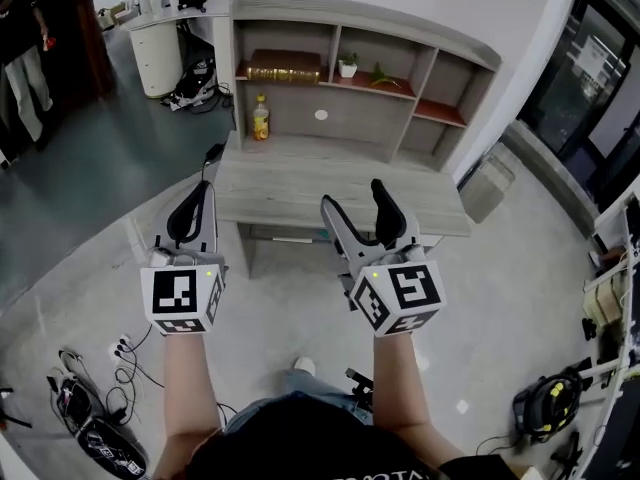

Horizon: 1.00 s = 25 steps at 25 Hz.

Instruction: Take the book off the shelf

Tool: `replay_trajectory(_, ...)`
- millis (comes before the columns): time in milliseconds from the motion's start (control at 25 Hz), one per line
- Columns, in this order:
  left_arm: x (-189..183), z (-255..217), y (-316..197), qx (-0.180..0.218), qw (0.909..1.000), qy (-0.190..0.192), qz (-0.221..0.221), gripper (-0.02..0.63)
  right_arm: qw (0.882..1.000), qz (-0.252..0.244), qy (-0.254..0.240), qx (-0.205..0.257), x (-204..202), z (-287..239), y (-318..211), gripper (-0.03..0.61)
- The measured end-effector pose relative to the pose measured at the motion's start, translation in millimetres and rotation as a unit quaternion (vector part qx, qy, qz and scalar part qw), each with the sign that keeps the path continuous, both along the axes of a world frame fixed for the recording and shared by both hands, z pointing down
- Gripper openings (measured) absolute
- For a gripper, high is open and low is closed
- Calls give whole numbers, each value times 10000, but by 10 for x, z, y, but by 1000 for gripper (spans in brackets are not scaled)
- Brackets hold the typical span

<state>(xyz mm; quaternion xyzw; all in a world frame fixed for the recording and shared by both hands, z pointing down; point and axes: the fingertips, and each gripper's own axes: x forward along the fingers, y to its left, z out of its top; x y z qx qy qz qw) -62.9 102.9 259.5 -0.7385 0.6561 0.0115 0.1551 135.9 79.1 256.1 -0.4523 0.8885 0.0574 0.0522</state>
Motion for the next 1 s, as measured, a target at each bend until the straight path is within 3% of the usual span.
replay_trajectory(200,-9,-93,-593,51,9995,240,-222,9,9998,-191,52,39,66,-106,-615,339)
replay_trajectory(640,71,62,-1391,-174,9991,210,-313,9,9978,-516,409,-17,-86,61,-1416,337)
replay_trajectory(1000,-113,96,-2114,-146,9995,253,-134,9,9970,-177,719,-244,-230,345,-2060,333)
